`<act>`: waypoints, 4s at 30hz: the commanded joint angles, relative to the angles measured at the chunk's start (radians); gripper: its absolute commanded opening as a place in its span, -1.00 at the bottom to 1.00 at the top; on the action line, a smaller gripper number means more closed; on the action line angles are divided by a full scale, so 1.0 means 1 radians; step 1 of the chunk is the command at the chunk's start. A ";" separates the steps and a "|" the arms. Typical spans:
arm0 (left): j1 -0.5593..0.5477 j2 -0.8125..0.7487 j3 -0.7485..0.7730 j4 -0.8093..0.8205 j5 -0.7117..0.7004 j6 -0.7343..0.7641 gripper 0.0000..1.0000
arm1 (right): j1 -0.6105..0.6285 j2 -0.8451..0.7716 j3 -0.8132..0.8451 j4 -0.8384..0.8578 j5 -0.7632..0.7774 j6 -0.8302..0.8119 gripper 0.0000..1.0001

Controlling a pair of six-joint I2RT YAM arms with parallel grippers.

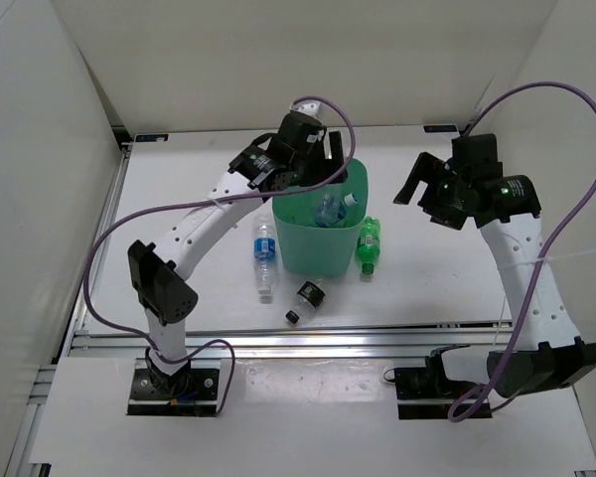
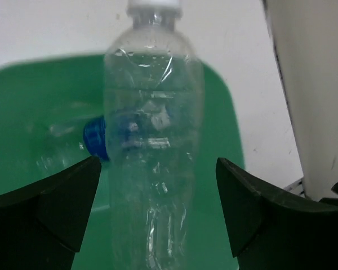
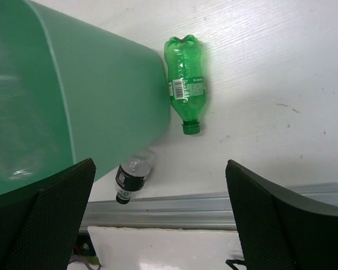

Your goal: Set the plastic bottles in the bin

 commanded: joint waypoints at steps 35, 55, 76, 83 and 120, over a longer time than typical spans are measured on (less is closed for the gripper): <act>0.172 -0.831 -1.017 0.046 -0.353 -0.154 1.00 | -0.067 0.530 -0.339 0.430 -0.333 -0.038 -0.18; 0.172 -0.310 -0.852 0.055 -0.446 -0.185 1.00 | 0.009 0.152 0.270 0.039 -0.452 -0.011 -0.85; 0.191 -0.265 -0.982 0.365 -0.156 -0.085 1.00 | 0.301 0.111 0.335 -0.067 -0.244 -0.043 1.00; 0.211 -0.215 -1.076 0.538 -0.040 -0.076 1.00 | 0.301 0.042 0.290 -0.067 -0.269 -0.084 1.00; 0.010 -0.214 -0.344 0.423 -0.173 0.117 0.57 | -0.030 -0.099 -0.042 -0.015 -0.338 0.003 1.00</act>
